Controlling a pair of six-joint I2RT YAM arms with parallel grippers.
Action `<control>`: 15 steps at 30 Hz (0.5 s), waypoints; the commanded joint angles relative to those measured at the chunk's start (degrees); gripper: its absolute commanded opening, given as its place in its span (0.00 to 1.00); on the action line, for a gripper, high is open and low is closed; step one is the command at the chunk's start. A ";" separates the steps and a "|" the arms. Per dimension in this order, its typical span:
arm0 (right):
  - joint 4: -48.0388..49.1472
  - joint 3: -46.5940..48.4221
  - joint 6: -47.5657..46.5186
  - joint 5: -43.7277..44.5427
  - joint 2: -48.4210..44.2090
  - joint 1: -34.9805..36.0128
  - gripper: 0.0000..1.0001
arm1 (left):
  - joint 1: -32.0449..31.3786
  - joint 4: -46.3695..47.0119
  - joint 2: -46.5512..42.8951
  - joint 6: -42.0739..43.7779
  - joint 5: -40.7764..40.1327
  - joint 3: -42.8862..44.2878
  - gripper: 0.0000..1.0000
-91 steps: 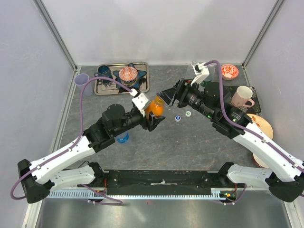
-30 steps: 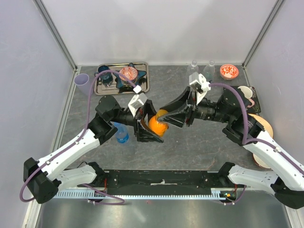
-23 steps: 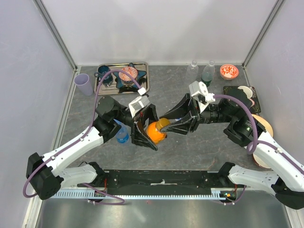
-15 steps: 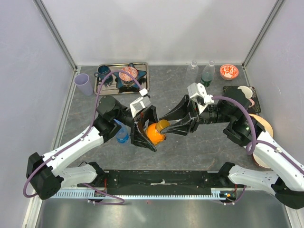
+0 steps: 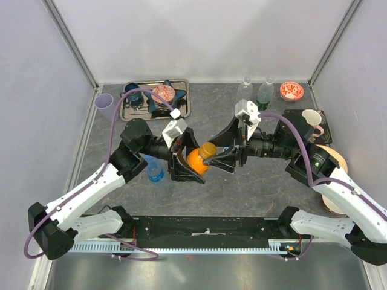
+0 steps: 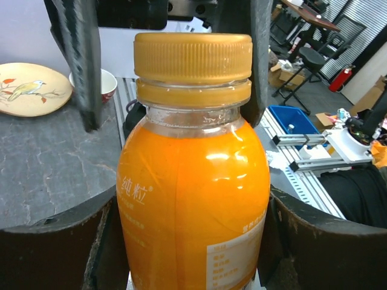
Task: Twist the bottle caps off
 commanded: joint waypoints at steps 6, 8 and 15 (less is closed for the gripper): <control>1.27 6.86 4.91 10.80 -0.53 0.20 0.81 | 0.01 -8.69 -2.63 10.76 -11.81 2.45 0.13; 3.47 7.21 6.06 13.25 -1.05 0.20 0.83 | -0.08 -11.06 -3.16 12.26 -17.36 2.28 0.13; 3.30 8.26 13.17 32.38 -0.27 0.29 0.85 | -5.34 -14.76 -4.56 21.48 -43.96 1.66 0.19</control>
